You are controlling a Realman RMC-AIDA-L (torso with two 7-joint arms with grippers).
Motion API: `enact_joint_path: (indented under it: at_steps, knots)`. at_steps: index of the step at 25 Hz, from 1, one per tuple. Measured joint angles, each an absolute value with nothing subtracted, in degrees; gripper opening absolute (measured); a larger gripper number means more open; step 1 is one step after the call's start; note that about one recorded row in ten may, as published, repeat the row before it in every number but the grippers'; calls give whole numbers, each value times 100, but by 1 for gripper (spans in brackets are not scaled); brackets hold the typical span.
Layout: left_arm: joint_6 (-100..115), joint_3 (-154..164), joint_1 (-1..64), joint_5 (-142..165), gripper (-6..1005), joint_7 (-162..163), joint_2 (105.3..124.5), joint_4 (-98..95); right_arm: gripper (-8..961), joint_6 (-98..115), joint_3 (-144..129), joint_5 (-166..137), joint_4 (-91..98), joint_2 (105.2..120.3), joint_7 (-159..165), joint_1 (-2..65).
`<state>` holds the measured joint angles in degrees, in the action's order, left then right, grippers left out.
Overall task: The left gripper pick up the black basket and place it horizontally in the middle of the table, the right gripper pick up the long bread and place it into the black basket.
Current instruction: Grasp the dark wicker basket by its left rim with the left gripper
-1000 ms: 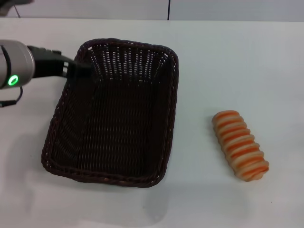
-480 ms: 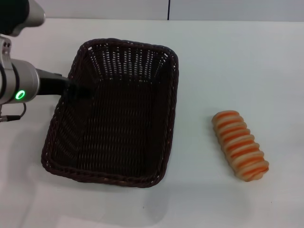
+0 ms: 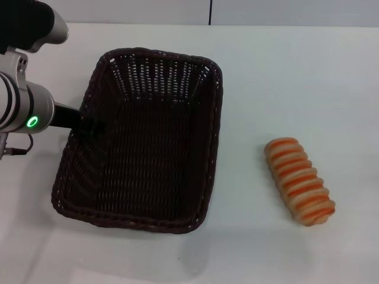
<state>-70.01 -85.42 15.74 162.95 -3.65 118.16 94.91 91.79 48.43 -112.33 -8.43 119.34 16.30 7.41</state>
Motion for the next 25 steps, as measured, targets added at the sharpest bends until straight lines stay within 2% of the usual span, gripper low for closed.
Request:
enact_joint_path:
  at_steps: [2, 12, 15, 19, 25]
  knots:
    - [-7110, -8547, 1606, 16293, 725, -475, 11814, 9493, 841, 9181, 4843, -11232, -843, 11934, 1631, 740]
    - [-7134, -8635, 1637, 16160, 293, -1095, 11807, 9521, 841, 9198, 4834, -11232, -844, 11936, 1631, 746]
    - [-7164, -8697, 1684, 16008, 264, -1392, 11806, 9513, 841, 9214, 4831, -11232, -844, 11941, 1631, 747]
    - [-7391, -9588, 2085, 14961, 233, -2890, 11806, 9190, 841, 9266, 4824, -11232, -848, 11946, 1635, 747]
    - [-8250, -11224, 3017, 13525, 218, -4917, 11785, 8065, 840, 9370, 4825, -11232, -846, 11950, 1657, 694]
